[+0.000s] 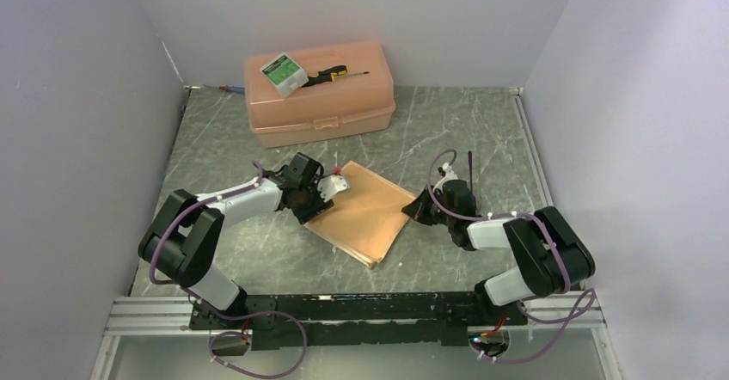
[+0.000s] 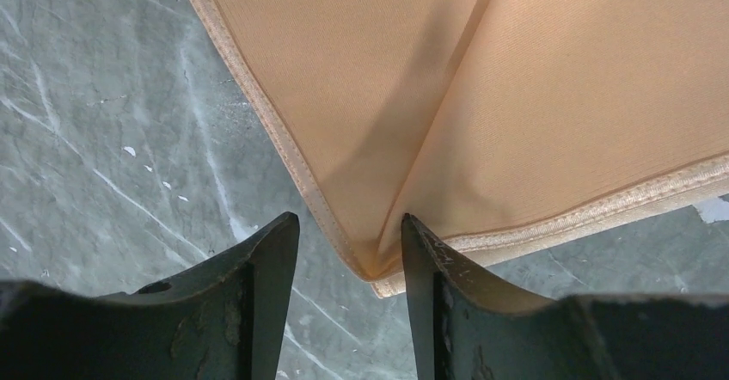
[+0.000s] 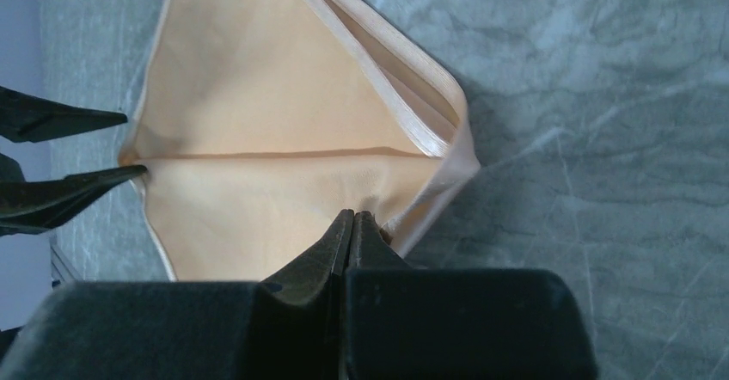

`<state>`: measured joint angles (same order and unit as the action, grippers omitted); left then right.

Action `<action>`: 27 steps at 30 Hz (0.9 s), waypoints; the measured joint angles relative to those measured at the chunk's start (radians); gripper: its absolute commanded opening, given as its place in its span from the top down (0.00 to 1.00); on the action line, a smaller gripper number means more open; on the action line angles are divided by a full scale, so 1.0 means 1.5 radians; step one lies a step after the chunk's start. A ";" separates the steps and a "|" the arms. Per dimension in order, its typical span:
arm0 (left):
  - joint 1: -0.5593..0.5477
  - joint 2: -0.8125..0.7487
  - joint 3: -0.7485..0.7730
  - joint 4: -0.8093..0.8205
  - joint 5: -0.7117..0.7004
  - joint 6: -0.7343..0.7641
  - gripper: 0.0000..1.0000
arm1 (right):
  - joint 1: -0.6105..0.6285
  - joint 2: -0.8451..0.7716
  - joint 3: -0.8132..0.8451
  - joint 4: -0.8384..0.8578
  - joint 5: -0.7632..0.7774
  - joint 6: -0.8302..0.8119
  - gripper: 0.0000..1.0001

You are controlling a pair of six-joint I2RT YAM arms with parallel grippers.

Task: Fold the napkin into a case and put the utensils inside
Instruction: Smooth out the upper triangle-folded napkin at the center of the board.

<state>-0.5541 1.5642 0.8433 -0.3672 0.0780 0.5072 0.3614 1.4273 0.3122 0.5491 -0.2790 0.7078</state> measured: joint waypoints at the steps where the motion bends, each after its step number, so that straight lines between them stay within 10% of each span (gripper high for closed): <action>1: 0.000 0.000 0.000 0.000 -0.001 0.002 0.48 | -0.002 0.011 -0.004 0.009 -0.003 0.000 1.00; 18: -0.003 -0.002 -0.001 -0.001 0.003 0.007 0.51 | -0.013 -0.105 -0.002 -0.039 -0.020 -0.050 0.99; 27: -0.003 -0.002 -0.001 -0.002 0.008 0.016 0.52 | -0.034 0.000 0.012 0.029 -0.036 -0.055 1.00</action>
<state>-0.5579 1.5620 0.8413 -0.3706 0.0895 0.5304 0.3107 1.4277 0.3298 0.5930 -0.3325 0.6258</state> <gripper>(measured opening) 0.484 0.008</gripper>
